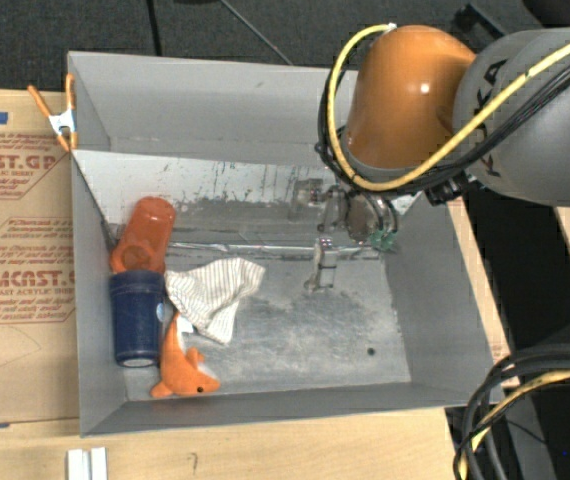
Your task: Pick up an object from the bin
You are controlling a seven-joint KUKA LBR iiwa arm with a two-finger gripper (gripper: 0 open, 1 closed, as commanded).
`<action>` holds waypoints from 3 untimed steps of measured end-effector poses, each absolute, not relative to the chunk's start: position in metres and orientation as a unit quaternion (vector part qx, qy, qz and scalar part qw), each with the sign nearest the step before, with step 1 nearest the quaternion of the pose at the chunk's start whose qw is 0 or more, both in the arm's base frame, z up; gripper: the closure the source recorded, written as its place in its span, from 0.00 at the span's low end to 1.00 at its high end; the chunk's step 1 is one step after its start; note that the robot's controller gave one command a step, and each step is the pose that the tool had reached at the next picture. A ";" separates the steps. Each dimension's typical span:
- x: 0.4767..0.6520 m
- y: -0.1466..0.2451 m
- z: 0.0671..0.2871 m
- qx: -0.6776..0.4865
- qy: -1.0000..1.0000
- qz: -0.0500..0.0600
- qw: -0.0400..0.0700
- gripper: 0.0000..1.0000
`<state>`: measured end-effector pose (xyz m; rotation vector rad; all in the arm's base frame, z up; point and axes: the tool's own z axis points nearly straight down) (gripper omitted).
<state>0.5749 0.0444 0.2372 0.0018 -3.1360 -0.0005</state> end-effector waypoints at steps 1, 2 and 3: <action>0.576 0.044 0.242 0.000 -1.000 0.000 -0.001 0.00; 0.572 0.070 0.188 0.061 -0.998 0.000 -0.003 0.00; 0.583 0.152 0.163 0.167 -0.986 0.000 -0.002 0.00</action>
Offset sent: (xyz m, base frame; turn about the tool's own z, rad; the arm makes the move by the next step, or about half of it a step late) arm -0.0132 0.0803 -0.1672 -0.3836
